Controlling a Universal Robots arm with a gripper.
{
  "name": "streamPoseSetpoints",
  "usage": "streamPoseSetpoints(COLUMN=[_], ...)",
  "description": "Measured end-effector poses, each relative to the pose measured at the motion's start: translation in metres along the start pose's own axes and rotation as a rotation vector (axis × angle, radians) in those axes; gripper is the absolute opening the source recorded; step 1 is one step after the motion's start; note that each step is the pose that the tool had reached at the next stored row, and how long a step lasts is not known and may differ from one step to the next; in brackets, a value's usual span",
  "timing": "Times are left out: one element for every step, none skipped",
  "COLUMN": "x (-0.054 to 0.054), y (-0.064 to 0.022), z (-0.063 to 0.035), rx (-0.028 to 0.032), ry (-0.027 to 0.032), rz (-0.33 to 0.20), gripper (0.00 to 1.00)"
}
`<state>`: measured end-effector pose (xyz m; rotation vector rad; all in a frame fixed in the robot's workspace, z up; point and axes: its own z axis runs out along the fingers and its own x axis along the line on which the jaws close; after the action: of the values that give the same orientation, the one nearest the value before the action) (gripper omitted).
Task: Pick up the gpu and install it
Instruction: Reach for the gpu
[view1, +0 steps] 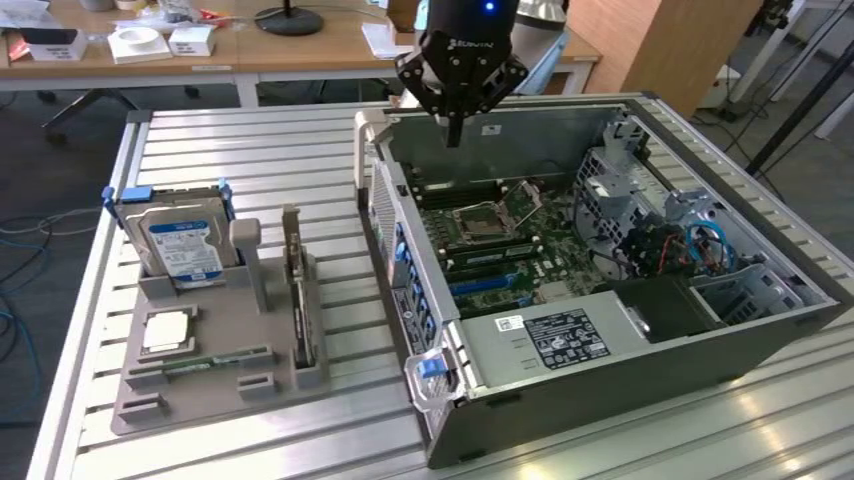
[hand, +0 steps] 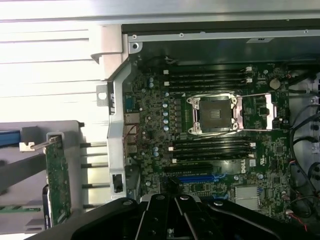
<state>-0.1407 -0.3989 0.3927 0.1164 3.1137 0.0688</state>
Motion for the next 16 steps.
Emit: streamPoseSetpoints(x=[0.003, 0.005, 0.008, 0.01, 0.013, 0.016, 0.019, 0.022, 0.025, 0.028, 0.03, 0.033, 0.036, 0.039, 0.042, 0.044], y=[-0.0002, -0.0004, -0.0006, -0.0008, -0.001, -0.0012, -0.0014, -0.0017, -0.0019, -0.0021, -0.0023, -0.0025, -0.0027, -0.0029, -0.0031, -0.0034], z=[0.0001, 0.0002, 0.0002, 0.0002, 0.0003, 0.0004, 0.0004, 0.0004, 0.0004, 0.0005, 0.0005, 0.0006, 0.0006, 0.0007, 0.0008, 0.0008], rx=[0.0, -0.0001, -0.0001, 0.0, 0.0, 0.0, -0.0001, 0.0, 0.0, -0.0001, 0.0, 0.0, 0.0, 0.0, 0.0, 0.0], ry=[0.0, 0.0, 0.0, 0.0, 0.0, 0.0, 0.0, 0.0, 0.0, 0.0, 0.0, 0.0001, 0.0, 0.0, 0.0, 0.0], rz=[0.0, 0.0, 0.0, 0.0, 0.0, 0.0, 0.0, 0.0, 0.0, 0.0, 0.0, 0.0, 0.0, 0.0, 0.0, 0.0], gripper=[0.1, 0.1, 0.1, 0.1, 0.1, 0.1, 0.1, 0.1, 0.1, 0.1, 0.1, 0.1, 0.1, 0.1, 0.1, 0.1])
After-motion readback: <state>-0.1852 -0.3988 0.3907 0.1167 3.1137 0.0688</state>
